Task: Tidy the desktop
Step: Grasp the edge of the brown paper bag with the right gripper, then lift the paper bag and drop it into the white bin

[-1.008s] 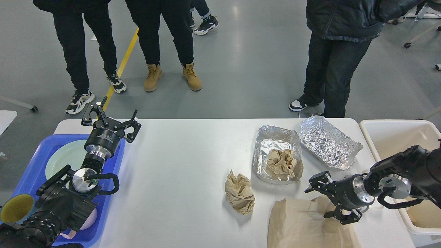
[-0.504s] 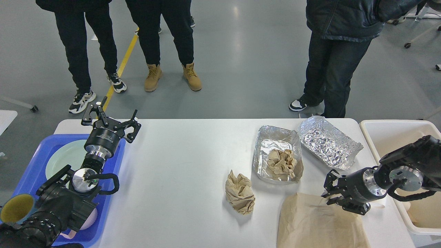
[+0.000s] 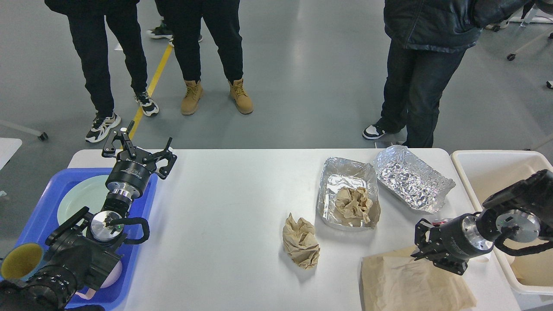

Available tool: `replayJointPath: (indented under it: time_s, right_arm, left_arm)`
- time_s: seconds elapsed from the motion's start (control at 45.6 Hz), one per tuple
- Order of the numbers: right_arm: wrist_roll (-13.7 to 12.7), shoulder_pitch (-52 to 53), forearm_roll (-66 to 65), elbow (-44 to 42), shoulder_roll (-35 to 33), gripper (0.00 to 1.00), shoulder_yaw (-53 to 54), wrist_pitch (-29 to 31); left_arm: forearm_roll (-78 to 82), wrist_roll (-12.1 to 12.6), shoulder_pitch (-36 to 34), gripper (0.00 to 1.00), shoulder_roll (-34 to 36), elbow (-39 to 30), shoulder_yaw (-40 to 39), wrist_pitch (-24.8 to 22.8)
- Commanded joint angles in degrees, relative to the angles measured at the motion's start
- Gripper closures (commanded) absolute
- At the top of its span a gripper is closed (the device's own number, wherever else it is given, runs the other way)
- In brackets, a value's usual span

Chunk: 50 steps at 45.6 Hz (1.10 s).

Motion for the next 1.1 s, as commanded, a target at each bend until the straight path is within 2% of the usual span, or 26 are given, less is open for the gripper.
replayJointPath:
  time_s: [0.0,0.11,0.307,0.482,0.614,0.767,0.964,1.074]
  right_arm:
    - [-0.06,6.30,-2.56,4.95,-2.65,1.00,-2.77,2.81]
    - [-0.14,15.16,-6.42,9.78,-6.95,1.00,-5.58,6.76]
    - [-0.32,31.17,-9.60,14.28,-10.30,1.00,-11.38,14.24]
    - [-0.23,48.66,-10.38,13.75,-12.14,1.00,-15.43,22.24]
    - [-0.23,58.60,-11.35,11.65,-13.03,1.00,-15.00,24.62]
    - [-0.14,62.92,-11.35,5.94,-12.94,1.00,-14.47,24.70]
    - [-0.14,62.48,-11.35,2.50,-13.03,1.00,-14.29,24.44]
    - [-0.14,60.46,-11.44,0.40,-13.11,1.00,-14.82,22.08]
  left_arm:
    - [0.00,0.01,0.00,0.04,0.00,0.00,-0.01,0.00]
    - [0.00,0.01,0.00,0.04,0.00,0.09,-0.01,0.00]
    - [0.00,0.01,0.00,0.04,0.00,0.00,-0.01,0.00]
    - [0.00,0.01,0.00,0.04,0.00,0.00,-0.01,0.00]
    - [0.00,0.01,0.00,0.04,0.00,0.00,-0.01,0.00]
    - [0.00,0.01,0.00,0.04,0.00,0.00,-0.01,0.00]
    - [0.00,0.01,0.00,0.04,0.00,0.00,-0.01,0.00]
    - [0.00,0.01,0.00,0.04,0.00,0.00,-0.01,0.00]
